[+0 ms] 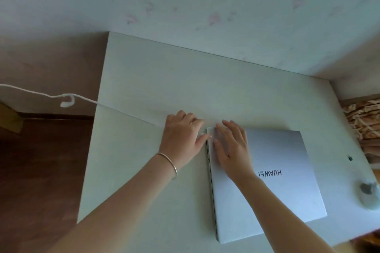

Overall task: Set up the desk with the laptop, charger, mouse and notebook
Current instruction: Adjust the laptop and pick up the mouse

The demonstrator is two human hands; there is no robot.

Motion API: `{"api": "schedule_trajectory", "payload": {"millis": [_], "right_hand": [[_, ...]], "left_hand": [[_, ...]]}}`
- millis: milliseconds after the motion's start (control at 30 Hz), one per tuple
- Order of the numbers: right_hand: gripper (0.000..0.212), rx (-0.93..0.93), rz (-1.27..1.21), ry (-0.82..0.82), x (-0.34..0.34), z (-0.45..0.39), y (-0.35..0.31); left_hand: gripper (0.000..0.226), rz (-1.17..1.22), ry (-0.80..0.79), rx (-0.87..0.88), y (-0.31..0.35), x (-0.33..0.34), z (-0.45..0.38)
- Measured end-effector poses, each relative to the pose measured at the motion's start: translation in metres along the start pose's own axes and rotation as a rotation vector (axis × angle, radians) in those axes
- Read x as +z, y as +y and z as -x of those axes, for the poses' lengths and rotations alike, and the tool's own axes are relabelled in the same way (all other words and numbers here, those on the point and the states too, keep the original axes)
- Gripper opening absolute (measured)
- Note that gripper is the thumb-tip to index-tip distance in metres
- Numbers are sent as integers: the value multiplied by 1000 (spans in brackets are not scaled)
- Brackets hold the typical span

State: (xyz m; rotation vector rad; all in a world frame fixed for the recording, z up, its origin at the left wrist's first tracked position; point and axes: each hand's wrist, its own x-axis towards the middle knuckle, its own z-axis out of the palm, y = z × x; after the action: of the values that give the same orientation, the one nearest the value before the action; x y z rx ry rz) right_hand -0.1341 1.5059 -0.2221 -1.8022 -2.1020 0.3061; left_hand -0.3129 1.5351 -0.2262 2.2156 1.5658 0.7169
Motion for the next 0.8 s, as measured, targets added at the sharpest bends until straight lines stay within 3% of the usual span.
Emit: {"api": "schedule_trajectory", "payload": {"millis": [167,367,600,800], "right_hand": [[40,30,19,68,-48,19,6],[41,230,32,222,-134,64,63],[37,418,69,313,-196,100,211],[41,513,41,236,-223,104,366]], "left_hand": [[36,-53,-8,75,39,-31,-14],[32,-124,-41,128,109,-43,-42],[34,-154,24,203,207,15,-88],[30,-241,5,158,306,116,-120]]}}
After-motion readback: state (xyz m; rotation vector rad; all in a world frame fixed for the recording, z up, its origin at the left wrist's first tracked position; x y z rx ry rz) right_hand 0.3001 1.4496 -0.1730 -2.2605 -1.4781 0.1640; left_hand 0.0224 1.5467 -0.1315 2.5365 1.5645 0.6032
